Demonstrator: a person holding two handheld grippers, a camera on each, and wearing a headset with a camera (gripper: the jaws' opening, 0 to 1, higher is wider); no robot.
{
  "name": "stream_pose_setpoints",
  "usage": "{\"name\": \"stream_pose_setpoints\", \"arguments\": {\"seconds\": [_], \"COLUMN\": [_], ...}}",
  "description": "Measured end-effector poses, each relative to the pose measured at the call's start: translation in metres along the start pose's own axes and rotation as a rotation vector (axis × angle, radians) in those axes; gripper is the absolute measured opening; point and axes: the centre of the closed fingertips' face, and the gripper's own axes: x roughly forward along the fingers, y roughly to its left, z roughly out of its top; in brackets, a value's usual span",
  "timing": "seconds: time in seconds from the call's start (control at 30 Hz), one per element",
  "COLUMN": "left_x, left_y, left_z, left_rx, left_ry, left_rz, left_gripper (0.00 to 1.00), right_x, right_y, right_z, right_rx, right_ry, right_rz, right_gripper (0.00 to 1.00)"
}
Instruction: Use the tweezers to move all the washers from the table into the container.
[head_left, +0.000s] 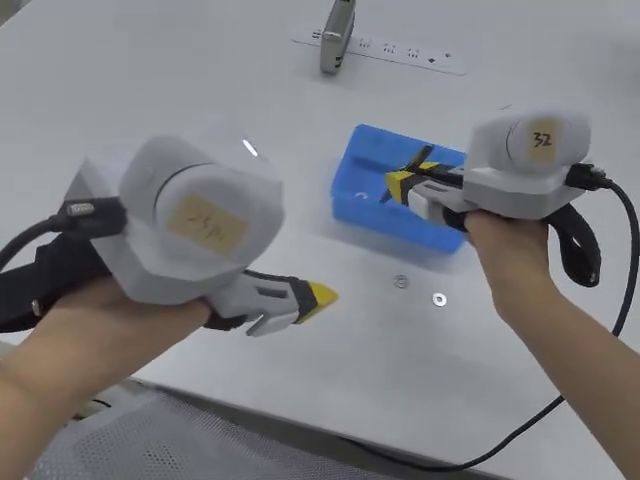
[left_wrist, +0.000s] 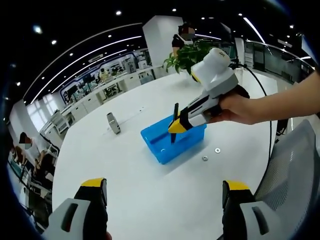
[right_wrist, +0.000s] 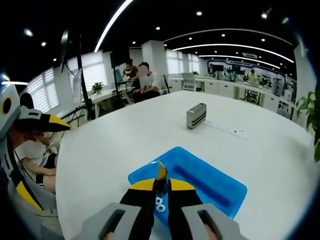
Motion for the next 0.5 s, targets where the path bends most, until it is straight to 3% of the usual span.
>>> {"name": "stream_pose_setpoints", "arguments": {"seconds": [0.27, 0.5], "left_x": [0.003, 0.005], "left_y": [-0.002, -0.002], "left_z": [0.002, 0.003], "left_rx": [0.01, 0.017], "left_ry": [0.004, 0.005], "left_rz": [0.003, 0.008], "left_gripper": [0.98, 0.98], "right_x": [-0.035, -0.057], "right_y": [0.009, 0.022], "right_z": [0.028, 0.021], "right_rx": [-0.031, -0.056], "right_ry": [-0.082, -0.077], "right_rz": [0.017, 0.049], "right_gripper": [0.04, 0.04]}}
